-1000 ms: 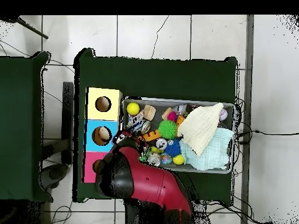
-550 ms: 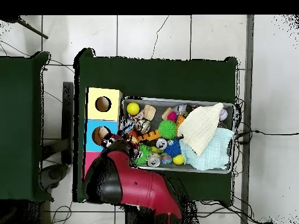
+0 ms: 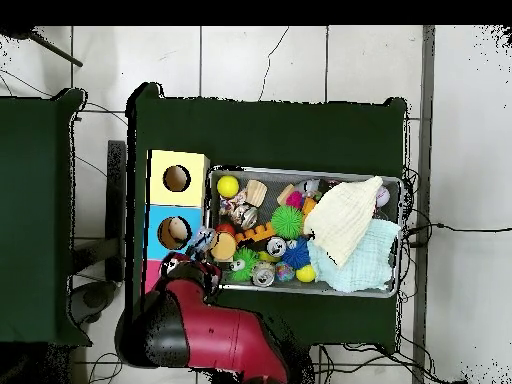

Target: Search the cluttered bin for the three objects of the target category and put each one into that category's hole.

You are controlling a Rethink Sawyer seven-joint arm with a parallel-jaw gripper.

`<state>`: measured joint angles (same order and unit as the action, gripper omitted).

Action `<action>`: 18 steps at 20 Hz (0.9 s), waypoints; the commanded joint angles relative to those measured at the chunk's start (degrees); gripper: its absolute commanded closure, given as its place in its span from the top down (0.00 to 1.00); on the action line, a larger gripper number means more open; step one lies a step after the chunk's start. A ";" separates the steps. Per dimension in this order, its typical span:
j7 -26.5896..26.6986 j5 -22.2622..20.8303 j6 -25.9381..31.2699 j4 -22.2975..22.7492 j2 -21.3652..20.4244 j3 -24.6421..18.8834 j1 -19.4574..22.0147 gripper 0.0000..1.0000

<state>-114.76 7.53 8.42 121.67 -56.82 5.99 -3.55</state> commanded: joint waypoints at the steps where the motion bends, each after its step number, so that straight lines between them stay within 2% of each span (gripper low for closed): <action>1: -9.47 0.23 0.38 6.52 1.54 -5.40 -0.78 0.00; 6: -11.63 1.00 -2.22 7.66 2.07 -4.19 -4.08 0.00; 12: -12.60 3.07 4.33 5.47 -0.65 0.00 -9.01 0.00; 18: -13.12 4.57 8.14 1.86 -0.38 2.72 -12.15 0.00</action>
<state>-114.76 8.48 8.85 126.51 -57.05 6.96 -14.52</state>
